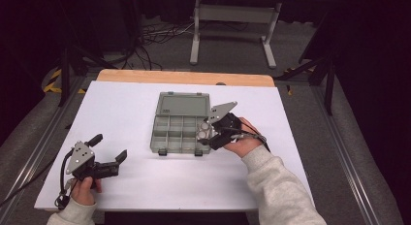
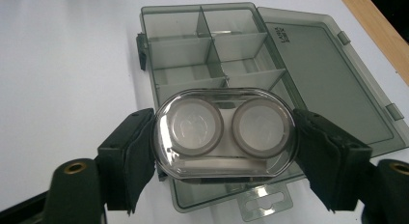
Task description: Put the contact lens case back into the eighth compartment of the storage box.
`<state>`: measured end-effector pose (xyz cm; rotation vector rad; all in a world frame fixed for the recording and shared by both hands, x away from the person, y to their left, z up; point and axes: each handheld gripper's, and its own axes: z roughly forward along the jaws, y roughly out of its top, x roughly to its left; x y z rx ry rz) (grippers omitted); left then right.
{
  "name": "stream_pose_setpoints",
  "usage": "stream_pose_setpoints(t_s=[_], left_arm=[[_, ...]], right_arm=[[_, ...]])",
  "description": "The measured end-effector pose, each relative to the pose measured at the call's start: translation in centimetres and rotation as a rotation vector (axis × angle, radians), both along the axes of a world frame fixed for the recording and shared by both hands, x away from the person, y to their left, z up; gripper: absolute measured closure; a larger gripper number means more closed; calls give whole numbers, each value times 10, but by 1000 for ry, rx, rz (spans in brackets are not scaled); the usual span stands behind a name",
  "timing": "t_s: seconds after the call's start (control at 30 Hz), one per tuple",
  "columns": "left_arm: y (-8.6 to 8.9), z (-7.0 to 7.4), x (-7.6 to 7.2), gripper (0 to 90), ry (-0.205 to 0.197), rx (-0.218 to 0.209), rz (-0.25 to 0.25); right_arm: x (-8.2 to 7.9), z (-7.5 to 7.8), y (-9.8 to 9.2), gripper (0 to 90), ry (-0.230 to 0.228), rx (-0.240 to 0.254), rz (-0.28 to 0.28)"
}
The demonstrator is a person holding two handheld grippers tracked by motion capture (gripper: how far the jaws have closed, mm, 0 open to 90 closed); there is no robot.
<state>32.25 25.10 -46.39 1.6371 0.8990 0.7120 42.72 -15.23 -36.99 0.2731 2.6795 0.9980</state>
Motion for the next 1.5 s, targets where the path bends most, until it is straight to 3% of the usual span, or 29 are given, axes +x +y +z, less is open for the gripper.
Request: stream_pose_setpoints(t_s=[0.6, 1.5], left_arm=[[0, 0, 0, 2, 1, -1, 0], [0, 0, 0, 2, 0, -1, -1]], right_arm=[[21, -12, 2, 265, 27, -48, -6], [28, -32, 9, 265, 64, -135, 52]])
